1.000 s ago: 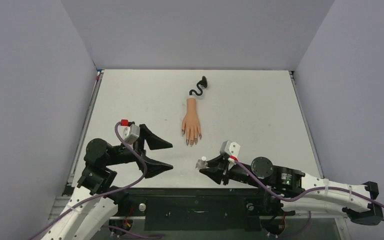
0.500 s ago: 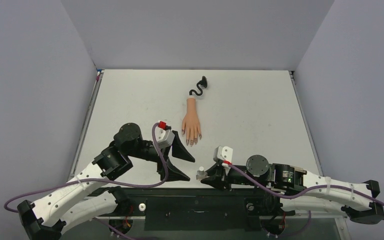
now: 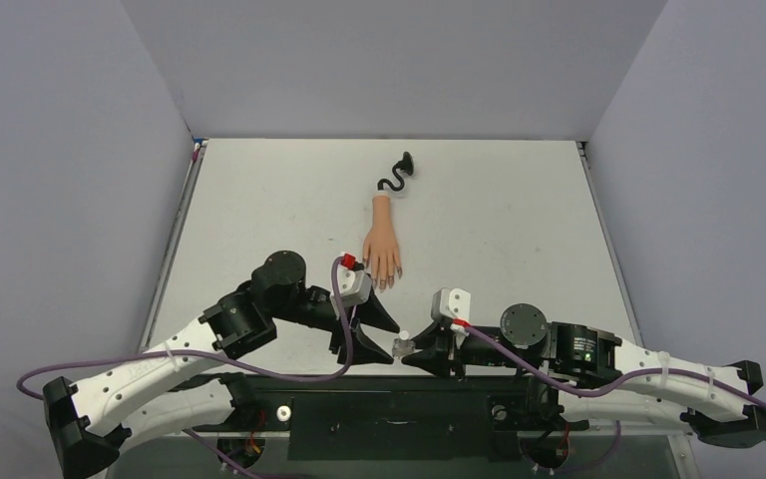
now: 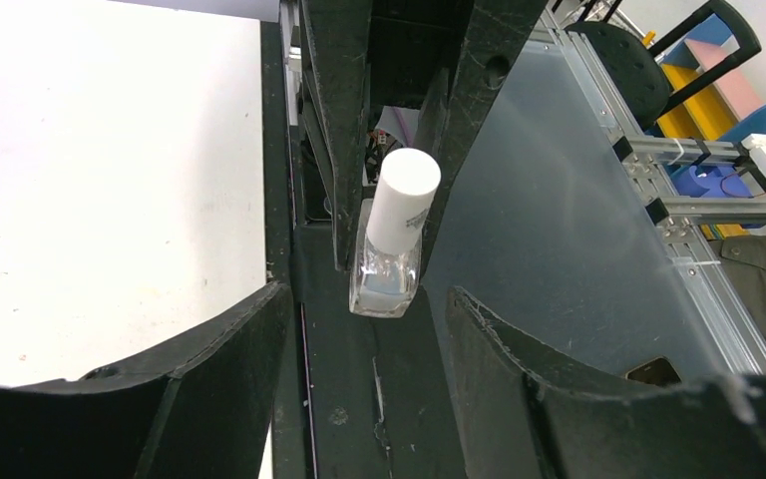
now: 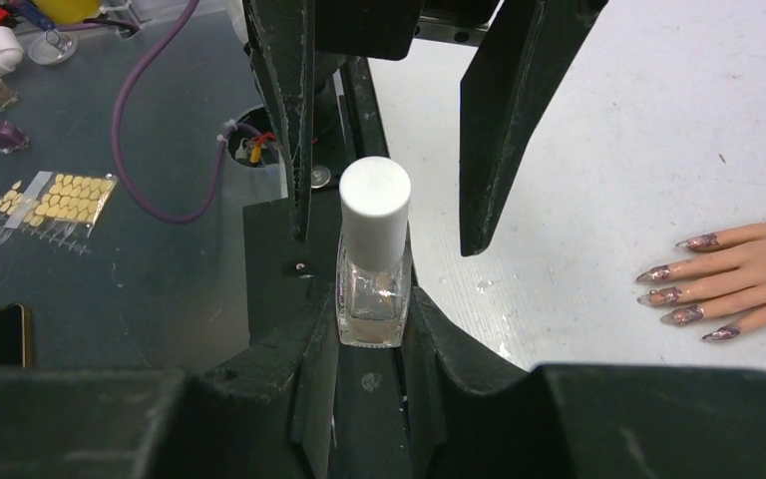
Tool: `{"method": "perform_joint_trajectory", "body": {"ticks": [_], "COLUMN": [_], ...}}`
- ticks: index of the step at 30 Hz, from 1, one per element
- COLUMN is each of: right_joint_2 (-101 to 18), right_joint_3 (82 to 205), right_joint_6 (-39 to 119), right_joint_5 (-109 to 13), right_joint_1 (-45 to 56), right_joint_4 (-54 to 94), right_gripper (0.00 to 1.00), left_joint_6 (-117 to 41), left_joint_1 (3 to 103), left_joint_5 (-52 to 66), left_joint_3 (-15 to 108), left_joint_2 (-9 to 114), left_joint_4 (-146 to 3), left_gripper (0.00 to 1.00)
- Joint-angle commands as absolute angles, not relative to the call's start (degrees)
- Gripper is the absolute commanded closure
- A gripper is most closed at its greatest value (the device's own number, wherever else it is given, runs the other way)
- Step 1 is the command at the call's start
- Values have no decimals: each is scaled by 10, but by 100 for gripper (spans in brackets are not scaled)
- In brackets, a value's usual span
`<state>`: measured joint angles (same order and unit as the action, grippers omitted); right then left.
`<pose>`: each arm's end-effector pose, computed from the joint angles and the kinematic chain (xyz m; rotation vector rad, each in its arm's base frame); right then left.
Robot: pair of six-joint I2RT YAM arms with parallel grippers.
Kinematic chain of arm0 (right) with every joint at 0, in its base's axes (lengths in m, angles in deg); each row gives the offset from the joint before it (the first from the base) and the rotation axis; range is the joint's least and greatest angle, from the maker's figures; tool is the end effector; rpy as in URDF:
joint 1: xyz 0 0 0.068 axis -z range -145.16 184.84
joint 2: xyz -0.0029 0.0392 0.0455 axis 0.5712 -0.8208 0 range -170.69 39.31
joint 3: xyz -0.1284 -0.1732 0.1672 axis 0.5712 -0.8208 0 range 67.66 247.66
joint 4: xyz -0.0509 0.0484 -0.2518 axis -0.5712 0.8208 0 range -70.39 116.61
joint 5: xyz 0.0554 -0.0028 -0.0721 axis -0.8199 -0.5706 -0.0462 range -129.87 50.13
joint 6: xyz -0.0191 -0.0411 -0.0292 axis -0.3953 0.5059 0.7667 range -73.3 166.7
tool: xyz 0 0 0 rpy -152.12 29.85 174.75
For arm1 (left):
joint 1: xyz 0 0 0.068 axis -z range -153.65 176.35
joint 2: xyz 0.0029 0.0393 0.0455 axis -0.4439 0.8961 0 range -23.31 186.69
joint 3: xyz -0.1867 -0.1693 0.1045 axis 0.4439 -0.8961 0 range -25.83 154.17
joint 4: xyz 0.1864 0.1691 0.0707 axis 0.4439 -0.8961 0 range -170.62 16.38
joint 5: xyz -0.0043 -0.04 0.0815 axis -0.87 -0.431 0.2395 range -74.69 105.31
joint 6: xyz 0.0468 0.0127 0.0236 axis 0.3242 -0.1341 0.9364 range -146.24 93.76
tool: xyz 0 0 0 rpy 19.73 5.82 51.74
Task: Paint the nails
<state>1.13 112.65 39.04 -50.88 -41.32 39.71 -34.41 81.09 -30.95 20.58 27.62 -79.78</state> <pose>0.0305 0.1518 0.3402 -1.2303 1.5405 1.1802 0.0941 -0.1777 0.3407 1.3260 1.4325 -1.4665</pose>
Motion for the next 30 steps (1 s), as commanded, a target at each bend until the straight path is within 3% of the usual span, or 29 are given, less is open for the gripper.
{"method": "perform_joint_trajectory", "body": {"ticks": [1,16,18,21,22,27,30], "right_joint_2": [7,2,-1,-5,-5,-2,7], "right_joint_3": [1152,1157,1157,1157,1157,1160,1161], "right_joint_6": [399,398,398,398,398,391,387], "right_joint_5": [-518,-519,-520,-522,-520,-496,-477], "right_joint_1": [-411,-410,-410,-410,-410,-410,-409], "right_joint_4": [388,391,392,391,390,395,401], "right_gripper": [100,100,100,100,100,99,85], "left_joint_6": [-326,-313,-312,-314,-315,-319,-322], "left_joint_1": [827,860,863,868,870,876,876], "left_joint_5": [-287,-259,-257,-254,-251,-246,-229], "left_joint_3": [236,237,237,237,236,225,221], "left_joint_2": [285,300,301,303,303,297,290], "left_joint_4": [-789,-783,-781,-781,-781,-771,-759], "left_gripper": [45,64,71,98,100,100,100]}}
